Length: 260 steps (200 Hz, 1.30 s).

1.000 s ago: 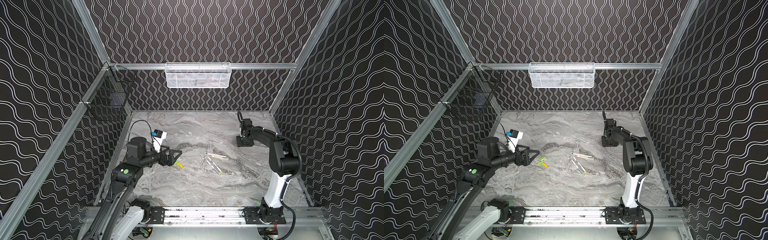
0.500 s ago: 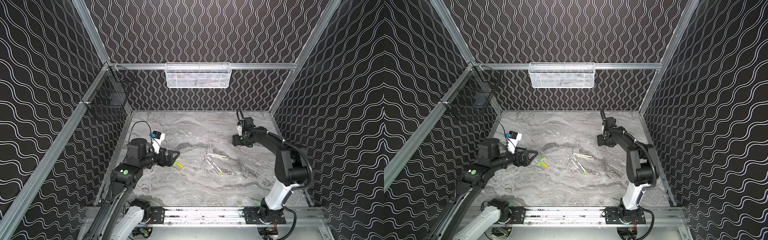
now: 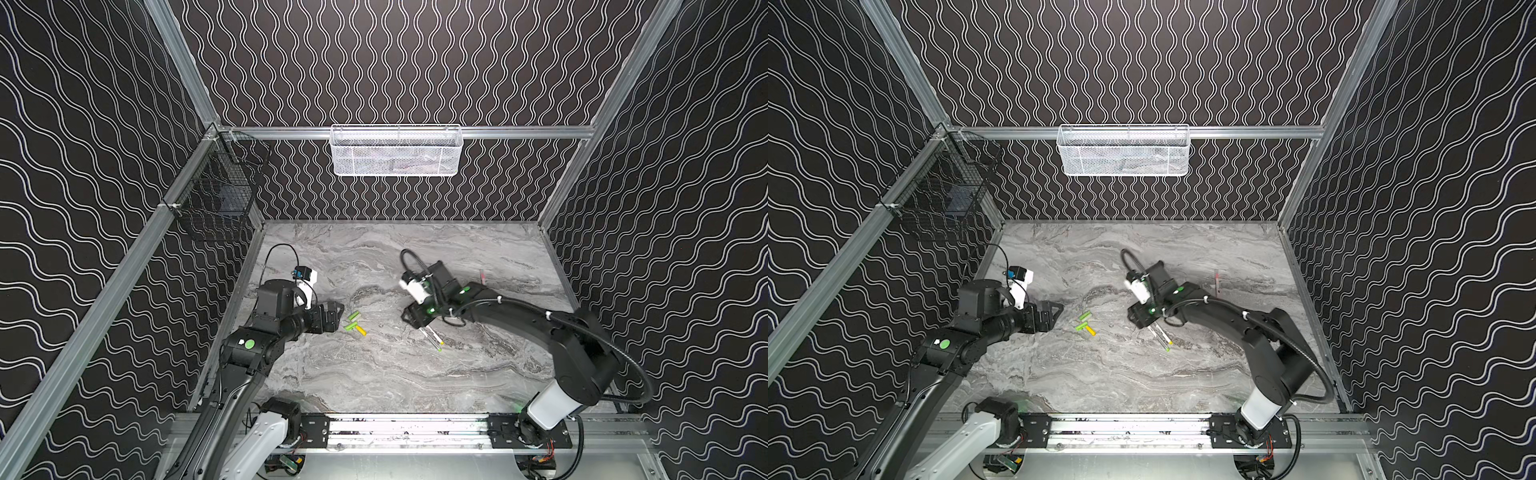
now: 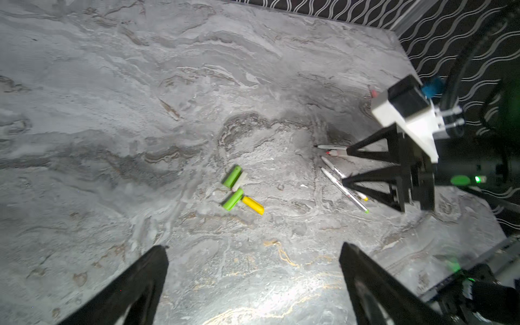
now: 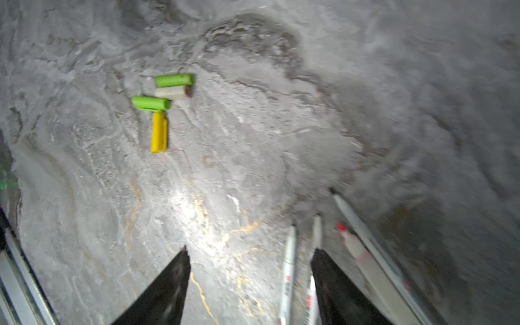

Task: Insert the pens into the pen caps
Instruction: 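Move the right gripper over the yellow cap and close on it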

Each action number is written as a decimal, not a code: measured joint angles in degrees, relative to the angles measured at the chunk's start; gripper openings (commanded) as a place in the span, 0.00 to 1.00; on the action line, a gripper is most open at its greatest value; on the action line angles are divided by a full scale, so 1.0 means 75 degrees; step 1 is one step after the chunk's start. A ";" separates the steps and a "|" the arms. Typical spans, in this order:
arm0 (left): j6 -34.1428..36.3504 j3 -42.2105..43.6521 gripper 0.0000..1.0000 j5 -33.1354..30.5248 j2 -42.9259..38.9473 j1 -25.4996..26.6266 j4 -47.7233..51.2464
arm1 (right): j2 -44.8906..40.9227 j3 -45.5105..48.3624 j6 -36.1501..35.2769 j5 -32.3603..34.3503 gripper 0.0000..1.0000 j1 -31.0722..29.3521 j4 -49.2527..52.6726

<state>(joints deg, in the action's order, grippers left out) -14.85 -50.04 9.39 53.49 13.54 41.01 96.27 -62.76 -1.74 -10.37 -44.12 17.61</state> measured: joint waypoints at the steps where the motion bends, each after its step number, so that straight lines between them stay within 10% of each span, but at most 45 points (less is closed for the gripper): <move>1: -0.0003 -0.0003 0.99 -0.0020 0.0000 0.0000 0.0006 | 0.0038 -0.0003 0.0012 -0.0006 0.71 -0.0067 -0.0032; 167: -0.0192 -0.0038 0.99 -0.1545 -0.0659 -0.0020 0.0326 | 0.3185 -0.2471 0.0746 0.0554 0.50 -0.1804 -0.0542; 260: -0.0192 -0.0038 0.99 -0.1580 -0.0688 -0.0055 0.0329 | 0.3529 -0.2911 0.0717 0.1183 0.08 -0.1961 -0.0233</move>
<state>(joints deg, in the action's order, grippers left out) -16.29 -50.33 -2.46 48.34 13.13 43.48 122.74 -84.60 3.64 -1.50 -58.83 15.86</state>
